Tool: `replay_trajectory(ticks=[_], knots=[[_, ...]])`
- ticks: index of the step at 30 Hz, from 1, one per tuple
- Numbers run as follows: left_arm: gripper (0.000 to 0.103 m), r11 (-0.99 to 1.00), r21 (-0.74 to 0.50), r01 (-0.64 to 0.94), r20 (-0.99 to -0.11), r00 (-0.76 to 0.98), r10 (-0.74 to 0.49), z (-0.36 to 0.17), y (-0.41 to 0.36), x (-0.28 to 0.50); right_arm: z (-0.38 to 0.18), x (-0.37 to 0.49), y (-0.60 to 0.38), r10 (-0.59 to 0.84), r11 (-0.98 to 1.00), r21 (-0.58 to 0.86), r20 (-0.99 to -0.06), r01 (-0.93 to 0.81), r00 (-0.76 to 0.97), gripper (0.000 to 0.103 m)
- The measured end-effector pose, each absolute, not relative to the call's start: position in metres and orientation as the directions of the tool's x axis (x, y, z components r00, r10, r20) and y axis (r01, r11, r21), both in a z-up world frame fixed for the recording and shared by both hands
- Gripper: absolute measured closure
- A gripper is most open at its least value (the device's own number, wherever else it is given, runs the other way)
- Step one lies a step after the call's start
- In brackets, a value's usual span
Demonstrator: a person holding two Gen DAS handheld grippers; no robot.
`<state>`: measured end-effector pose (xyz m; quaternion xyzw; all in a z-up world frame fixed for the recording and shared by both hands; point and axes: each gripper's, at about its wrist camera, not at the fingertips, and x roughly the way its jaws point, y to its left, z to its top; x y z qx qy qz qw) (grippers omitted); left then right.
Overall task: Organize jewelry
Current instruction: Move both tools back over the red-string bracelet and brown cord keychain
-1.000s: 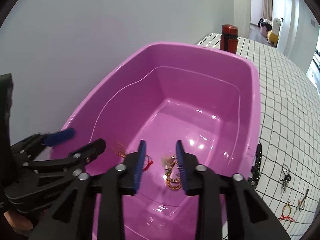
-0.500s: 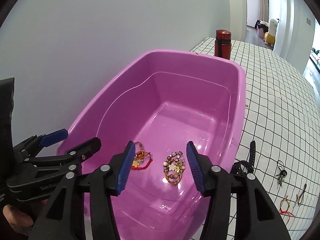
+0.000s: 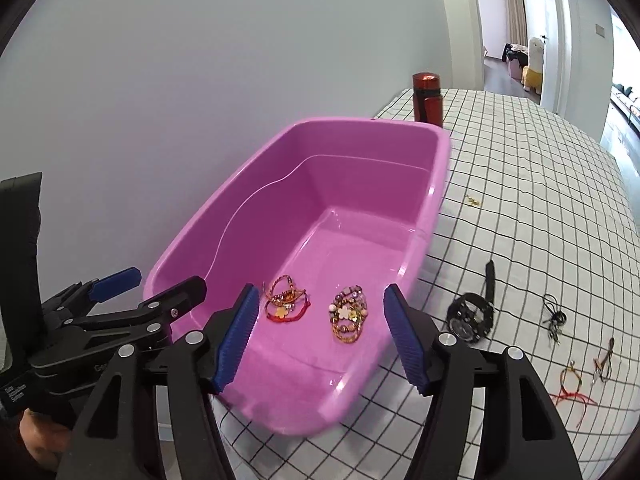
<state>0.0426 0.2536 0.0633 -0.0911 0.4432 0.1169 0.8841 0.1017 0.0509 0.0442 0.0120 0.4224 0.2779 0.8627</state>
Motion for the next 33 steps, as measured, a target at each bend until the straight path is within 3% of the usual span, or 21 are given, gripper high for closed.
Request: replay_trajectory(ticks=[17, 33], knots=[[0.007, 0.974, -0.092, -0.208, -0.782, 0.620, 0.058, 0.070, 0.112, -0.020, 0.029, 0.003, -0.136, 0.448, 0.884, 0.260, -0.707, -0.388, 0.547, 0.038], [0.007, 0.985, -0.061, -0.164, -0.832, 0.553, 0.040, 0.026, -0.006, -0.045, -0.007, -0.017, -0.263, 0.401, 0.913, 0.271, -0.738, -0.307, 0.542, 0.038]])
